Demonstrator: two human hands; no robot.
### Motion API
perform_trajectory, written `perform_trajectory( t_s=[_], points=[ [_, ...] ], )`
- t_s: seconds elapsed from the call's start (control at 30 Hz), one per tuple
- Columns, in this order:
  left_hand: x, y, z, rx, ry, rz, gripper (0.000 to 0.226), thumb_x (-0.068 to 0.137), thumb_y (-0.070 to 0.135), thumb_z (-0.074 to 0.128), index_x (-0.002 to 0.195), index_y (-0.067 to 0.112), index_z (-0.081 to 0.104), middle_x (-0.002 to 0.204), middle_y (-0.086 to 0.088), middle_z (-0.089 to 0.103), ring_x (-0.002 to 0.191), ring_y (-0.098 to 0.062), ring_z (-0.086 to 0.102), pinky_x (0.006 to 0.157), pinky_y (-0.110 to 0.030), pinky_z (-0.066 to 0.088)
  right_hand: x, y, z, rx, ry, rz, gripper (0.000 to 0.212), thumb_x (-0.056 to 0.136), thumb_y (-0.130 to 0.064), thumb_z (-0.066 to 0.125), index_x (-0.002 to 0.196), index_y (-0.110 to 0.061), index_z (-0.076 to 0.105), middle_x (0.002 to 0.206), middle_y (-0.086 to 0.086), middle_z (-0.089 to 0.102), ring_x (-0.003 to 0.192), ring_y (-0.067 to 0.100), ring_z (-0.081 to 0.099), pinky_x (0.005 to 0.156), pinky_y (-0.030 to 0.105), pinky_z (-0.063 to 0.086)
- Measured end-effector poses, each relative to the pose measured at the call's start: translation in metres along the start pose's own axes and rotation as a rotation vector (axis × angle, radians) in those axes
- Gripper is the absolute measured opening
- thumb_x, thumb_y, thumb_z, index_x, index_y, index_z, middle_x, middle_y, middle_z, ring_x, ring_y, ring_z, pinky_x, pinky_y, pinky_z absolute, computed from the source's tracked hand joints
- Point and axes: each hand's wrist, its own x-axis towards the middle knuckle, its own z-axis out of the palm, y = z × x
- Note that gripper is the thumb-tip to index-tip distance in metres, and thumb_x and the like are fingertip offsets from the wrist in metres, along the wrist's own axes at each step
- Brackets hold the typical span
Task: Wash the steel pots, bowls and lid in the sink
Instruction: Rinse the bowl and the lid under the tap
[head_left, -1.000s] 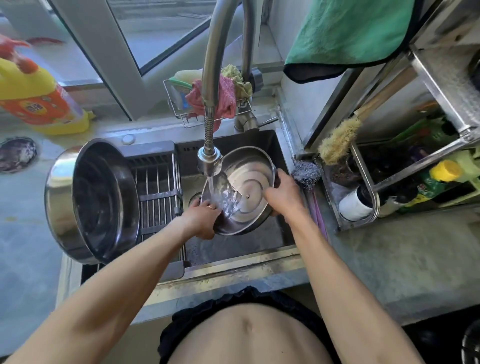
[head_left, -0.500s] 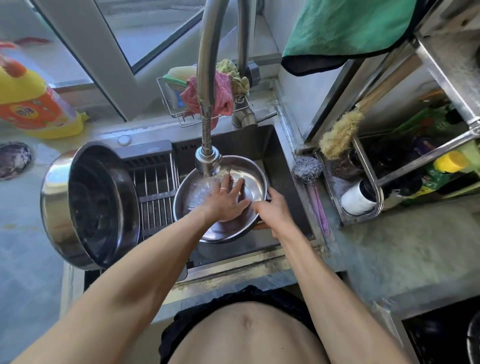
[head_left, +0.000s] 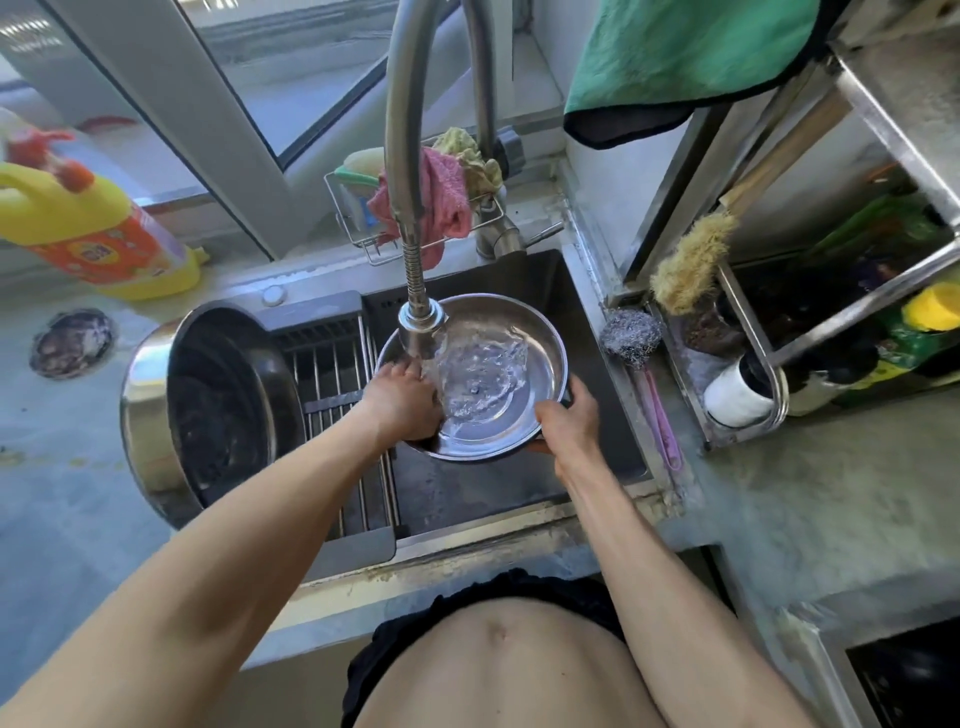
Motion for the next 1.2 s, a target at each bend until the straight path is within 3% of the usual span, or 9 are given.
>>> perform_trajectory(
  t_s=[0.13, 0.27, 0.33, 0.47, 0.6, 0.67, 0.8, 1.03, 1.2],
  points=[
    [-0.016, 0.003, -0.014, 0.094, -0.114, 0.013, 0.054, 0.106, 0.053, 0.030, 0.129, 0.022, 0.068, 0.142, -0.002, 0.059, 0.151, -0.019, 0.029, 0.119, -0.065, -0.014, 0.007, -0.001, -0.002, 0.041, 0.059, -0.023, 0.043, 0.083, -0.009, 0.062, 0.123, -0.026, 0.062, 0.107, -0.005, 0.070, 0.099, 0.017, 0.068, 0.085, 0.040, 0.058],
    [-0.038, 0.006, -0.013, -0.113, 0.090, 0.182, 0.061, 0.102, 0.068, 0.026, 0.096, 0.026, 0.071, 0.112, -0.002, 0.073, 0.130, -0.020, 0.054, 0.125, -0.058, -0.002, 0.017, 0.001, -0.007, 0.096, 0.115, 0.000, 0.057, 0.083, 0.007, 0.048, 0.136, -0.016, 0.054, 0.123, 0.003, 0.065, 0.109, 0.018, 0.063, 0.094, 0.033, 0.052],
    [-0.045, 0.001, -0.006, -0.095, 0.240, 0.297, 0.060, 0.093, 0.070, 0.038, 0.105, 0.022, 0.072, 0.108, -0.004, 0.073, 0.124, -0.026, 0.057, 0.123, -0.055, 0.016, 0.019, 0.000, -0.009, 0.143, 0.105, 0.070, 0.054, 0.083, 0.008, 0.047, 0.128, -0.018, 0.057, 0.117, 0.006, 0.068, 0.099, 0.020, 0.065, 0.085, 0.035, 0.056],
    [-0.055, -0.011, -0.010, -0.100, 0.600, 0.434, 0.015, 0.076, 0.027, 0.068, 0.085, 0.015, 0.068, 0.090, -0.007, 0.071, 0.103, -0.038, 0.064, 0.105, -0.053, 0.043, 0.013, -0.001, -0.003, 0.310, -0.048, 0.361, 0.037, 0.083, 0.013, 0.042, 0.105, -0.012, 0.057, 0.085, 0.013, 0.064, 0.071, 0.028, 0.062, 0.044, 0.034, 0.056],
    [-0.066, -0.015, -0.020, -0.109, 0.597, 0.444, 0.010, 0.069, 0.018, 0.067, 0.079, 0.020, 0.067, 0.083, 0.002, 0.069, 0.101, -0.033, 0.064, 0.103, -0.057, 0.043, 0.007, 0.007, 0.004, 0.316, -0.201, 0.510, 0.033, 0.082, 0.015, 0.033, 0.103, 0.005, 0.056, 0.089, 0.021, 0.063, 0.080, 0.036, 0.061, 0.081, 0.053, 0.057],
    [-0.069, -0.017, -0.015, -0.084, 0.598, 0.423, 0.014, 0.067, 0.016, 0.074, 0.078, 0.022, 0.067, 0.080, 0.003, 0.069, 0.097, -0.032, 0.065, 0.097, -0.056, 0.047, 0.005, 0.010, 0.006, 0.330, -0.219, 0.519, 0.040, 0.080, 0.017, 0.030, 0.110, 0.008, 0.054, 0.095, 0.023, 0.062, 0.085, 0.039, 0.061, 0.080, 0.055, 0.055],
    [-0.073, -0.018, -0.003, -0.058, 0.649, 0.370, 0.020, 0.058, 0.013, 0.083, 0.071, 0.022, 0.071, 0.068, 0.004, 0.065, 0.078, -0.029, 0.065, 0.100, -0.057, 0.048, 0.010, 0.015, 0.008, 0.362, -0.210, 0.484, 0.055, 0.082, 0.020, 0.029, 0.125, -0.005, 0.051, 0.099, 0.021, 0.062, 0.086, 0.037, 0.062, 0.051, 0.044, 0.059],
    [-0.057, -0.013, 0.031, -0.094, 0.623, 0.193, 0.037, 0.055, -0.001, 0.085, 0.077, 0.028, 0.079, 0.075, 0.012, 0.072, 0.091, -0.024, 0.069, 0.111, -0.068, 0.034, 0.014, 0.015, 0.003, 0.356, -0.132, 0.242, 0.062, 0.079, 0.021, 0.045, 0.131, -0.011, 0.053, 0.104, 0.013, 0.066, 0.082, 0.026, 0.065, 0.049, 0.028, 0.054],
    [-0.045, 0.005, 0.038, -0.180, 0.661, 0.134, 0.039, 0.059, -0.006, 0.078, 0.086, 0.021, 0.082, 0.090, 0.004, 0.078, 0.102, -0.029, 0.069, 0.110, -0.055, 0.036, 0.012, 0.006, -0.003, 0.279, -0.082, -0.005, 0.069, 0.074, 0.016, 0.059, 0.136, -0.014, 0.054, 0.110, 0.006, 0.070, 0.099, 0.022, 0.067, 0.081, 0.037, 0.058]
  ],
)
